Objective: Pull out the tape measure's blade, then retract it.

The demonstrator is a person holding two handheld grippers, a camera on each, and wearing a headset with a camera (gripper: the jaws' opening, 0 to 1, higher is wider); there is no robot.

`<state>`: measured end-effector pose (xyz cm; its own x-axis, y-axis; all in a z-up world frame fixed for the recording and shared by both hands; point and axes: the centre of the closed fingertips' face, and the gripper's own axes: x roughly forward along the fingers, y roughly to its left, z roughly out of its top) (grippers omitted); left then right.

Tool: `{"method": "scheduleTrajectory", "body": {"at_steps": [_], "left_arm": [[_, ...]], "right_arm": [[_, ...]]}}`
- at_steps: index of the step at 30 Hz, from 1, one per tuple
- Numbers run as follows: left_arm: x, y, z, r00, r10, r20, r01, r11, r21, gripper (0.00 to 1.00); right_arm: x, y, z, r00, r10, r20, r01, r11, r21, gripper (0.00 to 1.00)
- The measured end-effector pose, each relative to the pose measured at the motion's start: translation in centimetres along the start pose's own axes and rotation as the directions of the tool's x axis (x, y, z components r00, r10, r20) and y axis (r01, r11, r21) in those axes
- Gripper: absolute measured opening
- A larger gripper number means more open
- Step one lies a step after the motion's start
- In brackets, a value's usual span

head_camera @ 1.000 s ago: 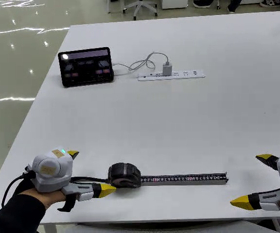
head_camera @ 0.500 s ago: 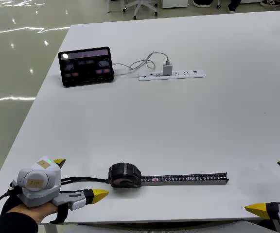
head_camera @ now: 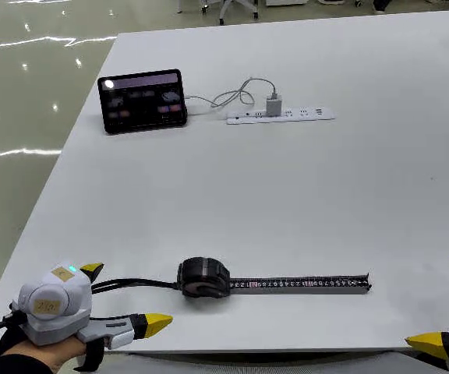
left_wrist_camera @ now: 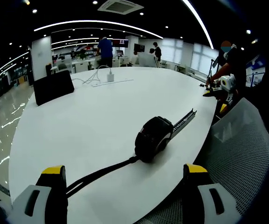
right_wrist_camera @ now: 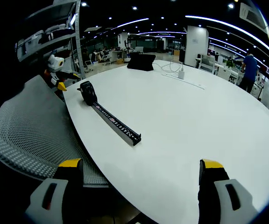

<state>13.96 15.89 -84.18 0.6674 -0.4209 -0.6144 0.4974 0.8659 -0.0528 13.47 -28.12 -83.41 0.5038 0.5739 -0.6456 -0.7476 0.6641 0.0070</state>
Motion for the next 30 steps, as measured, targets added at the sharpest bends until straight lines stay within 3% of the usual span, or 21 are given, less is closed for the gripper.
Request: {"method": "scheduleTrajectory", "body": {"at_steps": [6, 13, 15, 21, 25, 26, 27, 28, 29, 30], "left_arm": [[0.1, -0.1, 1.0, 0.9996, -0.004, 0.028, 0.005, 1.0, -0.025, 1.0], [0.3, -0.4, 1.2, 0.9998, -0.012, 0.013, 0.012, 1.0, -0.014, 1.0], [0.3, -0.7, 1.6, 0.9998, -0.014, 0.017, 0.014, 1.0, -0.019, 1.0], [0.7, -2.1, 3.7, 0.9998, -0.02, 0.007, 0.02, 0.999, -0.026, 1.0], [1.0, -2.8, 4.8, 0.9995, 0.008, -0.032, -0.009, 0.999, -0.035, 1.0], [1.1, -3.0, 4.5, 0.9972, 0.004, -0.074, -0.006, 0.999, -0.036, 1.0], [1.2, -3.0, 4.7, 0.9962, 0.014, -0.086, -0.015, 1.0, -0.007, 1.0], [1.1, -2.9, 4.2, 0.9892, 0.035, -0.142, -0.036, 0.999, -0.003, 1.0], [1.1, -3.1, 4.5, 0.989, 0.029, -0.145, -0.03, 1.0, -0.005, 1.0], [1.3, -3.4, 5.3, 0.9933, 0.024, -0.113, -0.026, 1.0, -0.013, 1.0]], "right_arm": [[-0.2, 0.1, 0.2, 1.0, 0.008, 0.004, -0.008, 1.0, -0.018, 1.0], [-0.5, 0.2, -0.4, 0.9999, 0.012, -0.004, -0.012, 1.0, -0.023, 1.0], [-0.6, 0.4, -1.3, 0.9986, 0.031, -0.042, -0.032, 0.999, -0.007, 1.0], [-0.9, -0.4, -0.1, 0.9992, 0.022, -0.034, -0.023, 1.0, -0.013, 1.0], [-0.5, -0.6, 0.6, 0.9984, 0.035, -0.044, -0.036, 0.999, -0.025, 1.0], [-0.2, -0.5, 0.8, 0.9979, 0.042, -0.05, -0.044, 0.998, -0.038, 1.0], [-0.1, -0.4, 1.0, 0.9973, 0.046, -0.058, -0.049, 0.997, -0.056, 1.0], [0.1, -0.3, 1.1, 0.9961, 0.05, -0.072, -0.056, 0.995, -0.082, 1.0], [0.3, -0.2, 1.1, 0.9952, 0.053, -0.082, -0.061, 0.994, -0.091, 1.0], [0.5, 0.0, 1.3, 0.9949, 0.059, -0.082, -0.067, 0.993, -0.096, 1.0]]}}
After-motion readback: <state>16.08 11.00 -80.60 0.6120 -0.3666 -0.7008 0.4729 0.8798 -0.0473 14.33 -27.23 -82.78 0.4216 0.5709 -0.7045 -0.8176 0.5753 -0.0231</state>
